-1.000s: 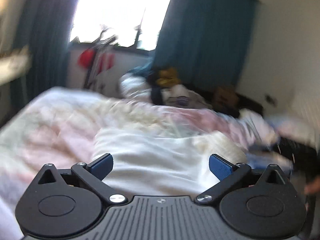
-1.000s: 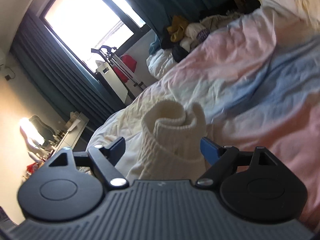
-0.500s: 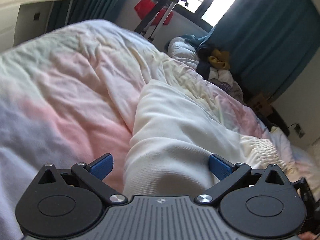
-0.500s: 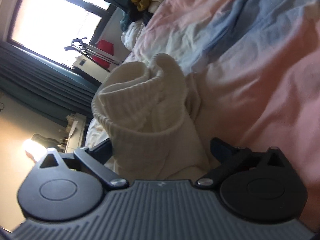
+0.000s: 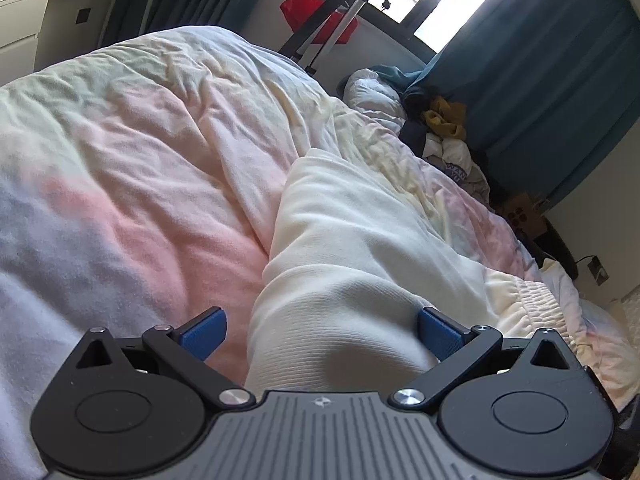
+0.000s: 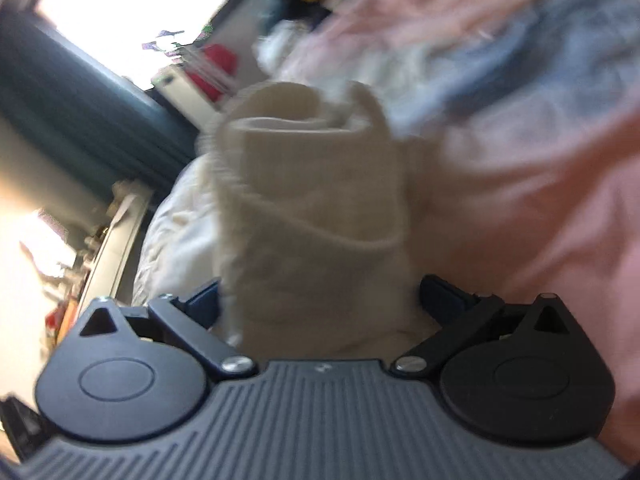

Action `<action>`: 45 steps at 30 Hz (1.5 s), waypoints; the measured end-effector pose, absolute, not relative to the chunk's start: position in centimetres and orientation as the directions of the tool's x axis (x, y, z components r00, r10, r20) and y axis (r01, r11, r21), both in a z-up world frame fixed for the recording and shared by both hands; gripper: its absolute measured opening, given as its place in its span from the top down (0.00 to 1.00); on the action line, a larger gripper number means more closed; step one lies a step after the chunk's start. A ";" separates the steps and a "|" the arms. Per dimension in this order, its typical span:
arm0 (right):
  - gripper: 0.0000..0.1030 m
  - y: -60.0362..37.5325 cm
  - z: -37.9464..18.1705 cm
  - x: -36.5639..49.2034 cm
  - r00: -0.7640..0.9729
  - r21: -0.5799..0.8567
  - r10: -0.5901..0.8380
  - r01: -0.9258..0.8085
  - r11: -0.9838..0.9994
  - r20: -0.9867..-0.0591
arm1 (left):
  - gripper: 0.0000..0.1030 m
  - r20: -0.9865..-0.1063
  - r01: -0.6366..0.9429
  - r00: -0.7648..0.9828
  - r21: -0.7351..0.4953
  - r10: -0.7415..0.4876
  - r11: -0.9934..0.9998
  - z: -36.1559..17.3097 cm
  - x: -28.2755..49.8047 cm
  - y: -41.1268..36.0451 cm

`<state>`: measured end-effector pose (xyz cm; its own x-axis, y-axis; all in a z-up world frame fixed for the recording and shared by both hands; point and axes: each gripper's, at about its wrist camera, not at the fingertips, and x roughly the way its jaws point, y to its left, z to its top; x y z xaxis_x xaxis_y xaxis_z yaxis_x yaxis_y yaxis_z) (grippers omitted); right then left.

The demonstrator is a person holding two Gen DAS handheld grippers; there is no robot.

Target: Fold clothes

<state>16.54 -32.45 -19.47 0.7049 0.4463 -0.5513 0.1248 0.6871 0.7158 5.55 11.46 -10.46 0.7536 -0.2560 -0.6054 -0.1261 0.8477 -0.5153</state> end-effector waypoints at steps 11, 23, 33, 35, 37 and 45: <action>0.00 -33.2 -21.5 17.1 0.673 0.842 0.574 0.136 0.522 -0.466 | 0.00 -0.627 -0.132 0.738 -0.497 -0.249 0.858 -10.9 6.0 11.2; 0.51 -33.8 -20.6 15.2 0.705 0.852 0.556 0.131 0.507 -0.440 | 0.24 -0.550 -0.135 0.737 -0.689 -0.392 0.712 -12.8 6.9 12.1; 0.67 -34.0 -16.4 11.8 0.781 0.864 0.537 0.008 0.504 -0.320 | 0.55 -0.454 -0.089 0.787 -0.752 -0.417 0.653 -10.5 5.2 12.4; 0.67 -33.9 -14.7 11.2 0.801 0.860 0.525 -0.026 0.510 -0.287 | 0.56 -0.425 -0.074 0.798 -0.773 -0.428 0.629 -9.2 4.9 12.3; 0.68 -34.4 -13.1 10.8 0.815 0.867 0.522 -0.052 0.496 -0.250 | 0.57 -0.402 -0.061 0.805 -0.788 -0.437 0.613 -7.5 5.0 11.8; 0.68 -40.8 -7.9 11.7 0.875 0.876 0.467 -0.120 0.467 -0.130 | 0.58 -0.310 0.072 0.818 -0.779 -0.483 0.623 -0.5 8.3 3.6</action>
<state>11.65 -40.81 -7.93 0.8745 0.4673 -0.1298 -0.1197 0.4673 0.8759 8.28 3.61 -0.52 0.8185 -0.4834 -0.3105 0.0723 0.6228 -0.7790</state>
